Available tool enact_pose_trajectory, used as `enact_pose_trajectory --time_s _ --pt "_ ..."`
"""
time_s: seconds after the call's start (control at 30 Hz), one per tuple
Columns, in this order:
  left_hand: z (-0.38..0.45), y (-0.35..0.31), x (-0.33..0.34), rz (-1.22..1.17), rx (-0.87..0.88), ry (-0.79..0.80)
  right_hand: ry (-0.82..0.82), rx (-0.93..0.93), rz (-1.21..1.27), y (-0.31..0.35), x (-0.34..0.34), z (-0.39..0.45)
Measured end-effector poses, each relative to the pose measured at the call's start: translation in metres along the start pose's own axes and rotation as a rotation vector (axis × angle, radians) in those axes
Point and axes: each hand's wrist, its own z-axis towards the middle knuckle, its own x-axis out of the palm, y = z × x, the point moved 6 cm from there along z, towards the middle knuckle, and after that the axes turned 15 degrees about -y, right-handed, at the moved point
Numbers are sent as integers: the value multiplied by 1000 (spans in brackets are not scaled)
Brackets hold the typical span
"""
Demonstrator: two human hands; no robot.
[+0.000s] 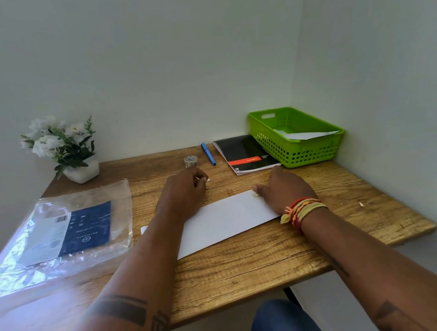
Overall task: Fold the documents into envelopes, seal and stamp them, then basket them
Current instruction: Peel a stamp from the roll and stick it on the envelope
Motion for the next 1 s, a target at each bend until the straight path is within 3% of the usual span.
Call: enact_pose_trajectory --time_s 0.1,0.47,1.0 --pt "0 1 0 4 10 -10 -71 -36 -12 0 1 -5" --pt "1 3 3 38 17 -20 -99 -46 19 -5 -3 -8" --pt "-1 -2 5 79 64 -15 -22 -25 89 -9 -3 -3"
